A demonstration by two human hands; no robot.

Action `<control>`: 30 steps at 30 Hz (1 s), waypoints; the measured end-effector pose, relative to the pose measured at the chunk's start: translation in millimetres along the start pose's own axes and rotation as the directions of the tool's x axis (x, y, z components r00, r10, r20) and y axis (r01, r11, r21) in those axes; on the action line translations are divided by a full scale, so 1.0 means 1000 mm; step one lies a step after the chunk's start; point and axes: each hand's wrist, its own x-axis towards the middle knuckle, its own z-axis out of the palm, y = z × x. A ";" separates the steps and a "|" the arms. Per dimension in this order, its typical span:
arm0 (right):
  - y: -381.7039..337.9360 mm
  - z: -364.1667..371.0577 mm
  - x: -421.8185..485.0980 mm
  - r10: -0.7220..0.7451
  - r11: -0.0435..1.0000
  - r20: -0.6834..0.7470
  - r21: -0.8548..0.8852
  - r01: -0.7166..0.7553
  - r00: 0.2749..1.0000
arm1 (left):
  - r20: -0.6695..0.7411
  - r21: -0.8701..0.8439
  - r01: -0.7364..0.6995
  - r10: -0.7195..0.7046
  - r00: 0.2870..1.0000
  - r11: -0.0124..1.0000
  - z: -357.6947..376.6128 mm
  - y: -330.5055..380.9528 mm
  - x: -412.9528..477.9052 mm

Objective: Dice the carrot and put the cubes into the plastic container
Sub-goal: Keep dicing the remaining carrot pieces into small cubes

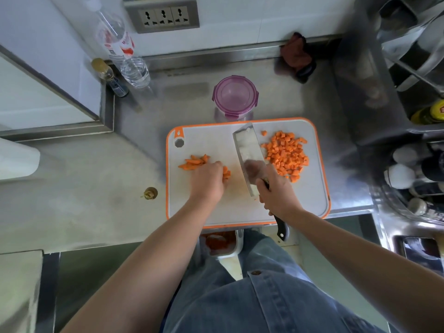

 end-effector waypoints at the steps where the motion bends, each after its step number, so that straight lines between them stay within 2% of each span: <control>1: 0.000 -0.001 0.001 -0.005 1.000 -0.003 -0.001 0.005 1.000 | 0.001 0.014 0.009 -0.009 1.000 1.000 -0.001 0.002 0.001; 10: 0.008 -0.004 0.003 -0.019 1.000 0.010 0.000 0.019 1.000 | 0.017 0.025 0.033 -0.034 0.999 0.999 0.005 0.011 0.005; 14: 0.008 -0.005 0.002 -0.020 1.000 -0.006 0.016 0.020 1.000 | 0.023 -0.083 -0.028 0.030 0.999 0.996 0.007 0.001 0.006; 16: 0.008 -0.005 0.002 -0.014 1.000 0.001 0.021 0.014 1.000 | -0.025 -0.147 -0.032 0.029 0.999 0.989 0.005 -0.002 0.007; 22: 0.001 0.007 0.000 -0.021 1.000 0.059 0.014 0.020 0.998 | -0.109 -0.250 0.184 -0.216 0.970 0.951 0.000 -0.022 -0.004; 26: -0.002 0.022 -0.010 -0.064 0.998 0.142 -0.015 0.067 0.988 | -0.041 -0.260 0.294 -0.315 0.948 0.920 0.002 -0.038 -0.016; 30: -0.003 0.042 -0.022 -0.095 0.995 0.114 -0.024 0.098 0.989 | 0.021 -0.244 0.339 -0.345 0.938 0.908 0.007 -0.042 -0.031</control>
